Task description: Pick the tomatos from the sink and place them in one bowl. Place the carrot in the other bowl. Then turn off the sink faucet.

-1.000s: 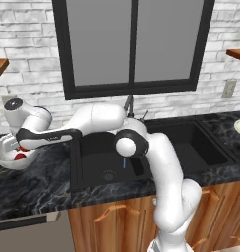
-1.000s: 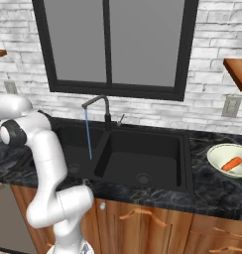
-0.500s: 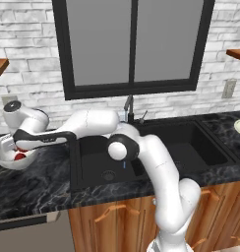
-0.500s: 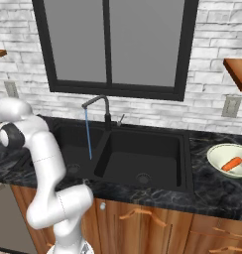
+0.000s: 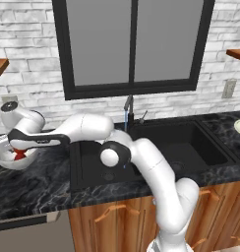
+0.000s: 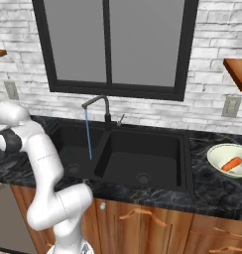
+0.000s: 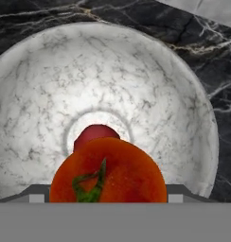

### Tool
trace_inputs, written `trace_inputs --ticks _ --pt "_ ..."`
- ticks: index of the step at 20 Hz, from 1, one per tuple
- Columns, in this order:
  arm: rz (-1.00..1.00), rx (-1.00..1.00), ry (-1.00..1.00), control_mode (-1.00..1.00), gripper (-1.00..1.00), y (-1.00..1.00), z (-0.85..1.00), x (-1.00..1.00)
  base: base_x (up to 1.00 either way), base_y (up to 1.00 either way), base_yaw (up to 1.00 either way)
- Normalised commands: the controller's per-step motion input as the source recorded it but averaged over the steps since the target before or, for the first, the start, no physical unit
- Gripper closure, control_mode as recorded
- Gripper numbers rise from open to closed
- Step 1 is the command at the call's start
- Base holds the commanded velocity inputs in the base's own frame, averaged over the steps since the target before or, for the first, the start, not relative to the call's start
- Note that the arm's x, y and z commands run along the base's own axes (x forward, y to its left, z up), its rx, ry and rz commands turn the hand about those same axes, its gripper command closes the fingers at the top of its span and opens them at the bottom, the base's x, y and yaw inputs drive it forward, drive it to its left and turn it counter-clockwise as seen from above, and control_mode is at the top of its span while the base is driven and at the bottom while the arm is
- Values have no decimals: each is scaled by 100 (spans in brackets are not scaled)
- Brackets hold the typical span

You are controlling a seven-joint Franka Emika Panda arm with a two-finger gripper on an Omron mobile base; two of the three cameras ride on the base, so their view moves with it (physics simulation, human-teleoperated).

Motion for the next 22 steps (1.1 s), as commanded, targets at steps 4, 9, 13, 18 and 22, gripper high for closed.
trace_inputs --ticks 4,9,13,18,22 --pt "0 0 5 -100 100 5 0 4 0 0 0" --pt "0 0 0 -100 100 -12 0 0 0 0 0" --pt "0 1 -3 -100 100 -33 -2 0 0 0 0" --pt "0 4 0 -100 100 -25 -12 0 0 0 0" --pt "0 5 0 -100 100 0 -22 0 0 0 0"
